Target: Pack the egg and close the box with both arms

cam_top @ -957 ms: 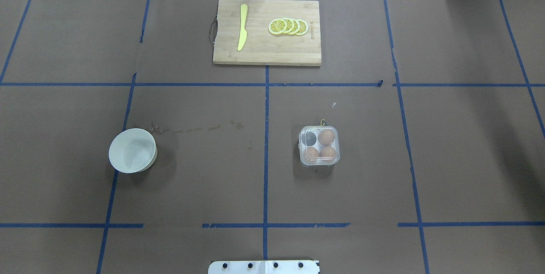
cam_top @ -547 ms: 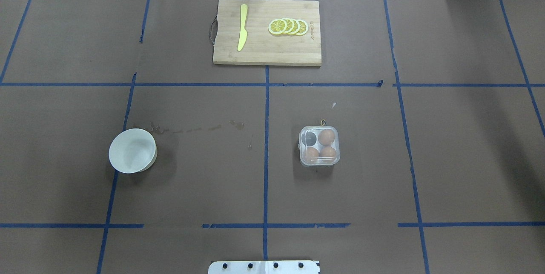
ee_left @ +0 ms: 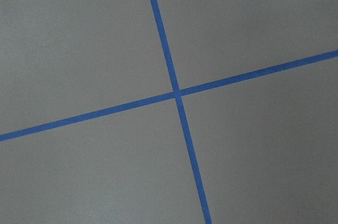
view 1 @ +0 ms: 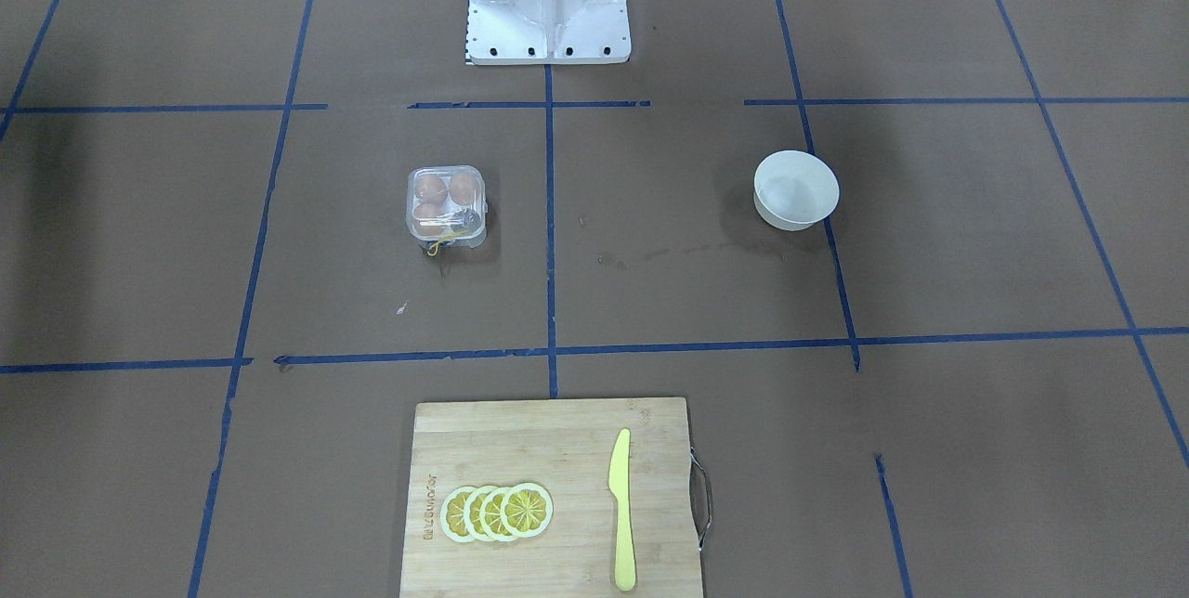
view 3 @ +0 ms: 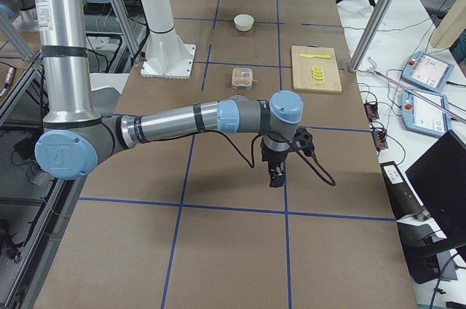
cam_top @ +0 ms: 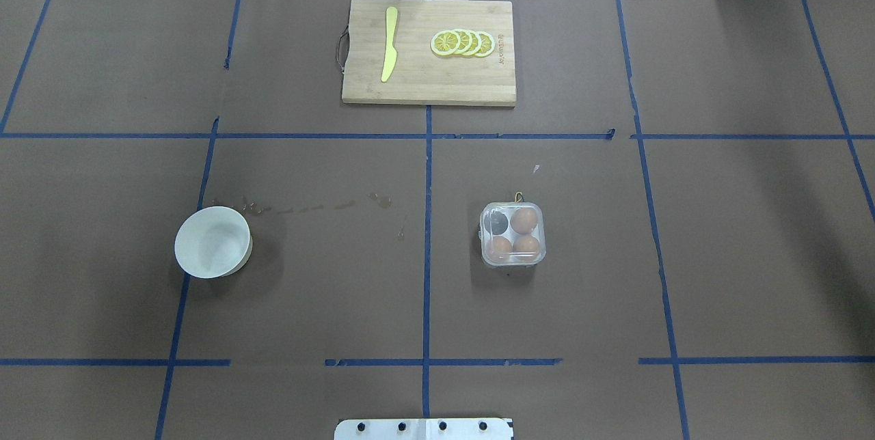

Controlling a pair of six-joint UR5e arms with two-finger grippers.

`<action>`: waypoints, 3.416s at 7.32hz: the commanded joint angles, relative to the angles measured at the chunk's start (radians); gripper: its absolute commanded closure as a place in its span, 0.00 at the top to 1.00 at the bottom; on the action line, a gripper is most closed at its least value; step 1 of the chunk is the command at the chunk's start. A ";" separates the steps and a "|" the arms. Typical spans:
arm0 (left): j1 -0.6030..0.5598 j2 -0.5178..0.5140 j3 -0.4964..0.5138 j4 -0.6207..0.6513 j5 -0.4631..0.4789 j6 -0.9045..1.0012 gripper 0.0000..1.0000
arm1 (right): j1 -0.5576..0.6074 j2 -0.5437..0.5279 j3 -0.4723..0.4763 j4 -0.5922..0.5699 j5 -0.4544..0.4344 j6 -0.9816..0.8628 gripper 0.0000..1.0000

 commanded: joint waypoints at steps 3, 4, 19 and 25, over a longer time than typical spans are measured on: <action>0.008 -0.006 0.005 -0.006 0.004 -0.013 1.00 | 0.000 0.006 0.002 0.005 -0.004 0.014 1.00; 0.009 0.004 0.009 -0.010 -0.005 -0.011 1.00 | 0.000 0.008 -0.003 0.004 -0.010 0.017 1.00; 0.017 0.037 -0.001 -0.073 -0.090 -0.011 1.00 | -0.002 0.008 -0.015 0.007 0.020 0.017 1.00; 0.017 0.032 -0.008 -0.073 -0.091 -0.011 1.00 | -0.002 0.008 -0.012 0.007 0.046 0.017 1.00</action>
